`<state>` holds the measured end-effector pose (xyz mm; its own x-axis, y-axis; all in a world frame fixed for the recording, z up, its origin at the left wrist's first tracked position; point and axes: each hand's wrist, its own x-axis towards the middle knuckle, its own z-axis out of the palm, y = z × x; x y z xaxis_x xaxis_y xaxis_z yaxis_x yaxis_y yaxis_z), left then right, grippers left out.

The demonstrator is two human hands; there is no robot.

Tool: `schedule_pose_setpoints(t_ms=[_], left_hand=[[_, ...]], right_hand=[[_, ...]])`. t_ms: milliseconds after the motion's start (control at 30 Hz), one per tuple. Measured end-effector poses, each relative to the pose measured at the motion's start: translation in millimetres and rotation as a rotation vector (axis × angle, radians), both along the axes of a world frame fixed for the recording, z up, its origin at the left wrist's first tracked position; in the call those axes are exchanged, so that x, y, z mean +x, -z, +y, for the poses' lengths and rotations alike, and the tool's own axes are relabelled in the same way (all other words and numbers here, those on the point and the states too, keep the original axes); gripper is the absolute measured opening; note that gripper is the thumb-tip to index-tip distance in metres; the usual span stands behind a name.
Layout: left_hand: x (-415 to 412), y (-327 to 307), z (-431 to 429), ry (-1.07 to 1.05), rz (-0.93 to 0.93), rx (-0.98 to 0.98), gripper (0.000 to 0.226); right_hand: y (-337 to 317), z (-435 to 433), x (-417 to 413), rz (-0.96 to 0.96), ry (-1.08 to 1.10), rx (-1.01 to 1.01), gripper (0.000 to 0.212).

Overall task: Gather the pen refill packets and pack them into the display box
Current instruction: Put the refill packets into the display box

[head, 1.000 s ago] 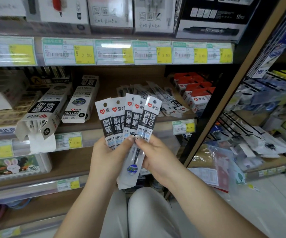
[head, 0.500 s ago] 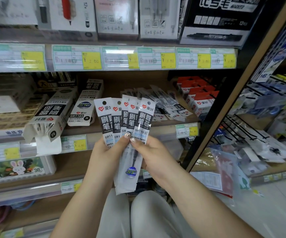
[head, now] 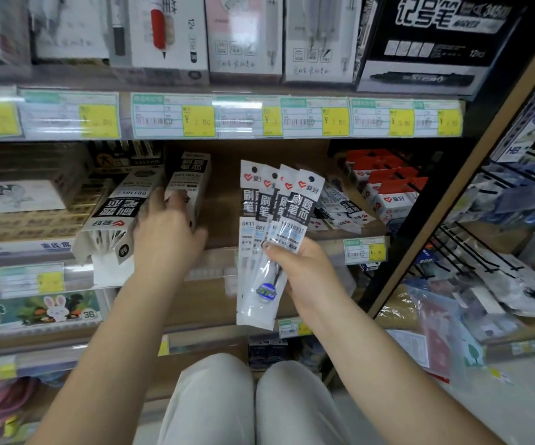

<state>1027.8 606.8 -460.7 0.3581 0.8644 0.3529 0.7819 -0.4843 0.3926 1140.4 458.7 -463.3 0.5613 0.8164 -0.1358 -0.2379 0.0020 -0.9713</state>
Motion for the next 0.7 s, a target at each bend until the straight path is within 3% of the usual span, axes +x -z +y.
schedule_pose_setpoints(t_ms=[100, 200, 467, 700], left_hand=[[7.3, 2.9, 17.0, -0.012, 0.241, -0.069, 0.054], [13.8, -0.2, 24.5, -0.048, 0.252, -0.061, 0.043], [-10.2, -17.5, -8.6, 0.018, -0.162, 0.286, 0.025], [-36.9, -44.2, -73.5, 0.062, -0.391, 0.265, 0.04]], right_hand=[[0.0, -0.6, -0.8, -0.01, 0.008, -0.02, 0.016], [-0.5, -2.6, -1.0, -0.016, 0.015, -0.01, 0.016], [-2.5, -11.5, 8.9, -0.048, 0.091, 0.036, 0.017], [-2.1, -13.4, 3.7, -0.087, 0.128, 0.034, 0.02]])
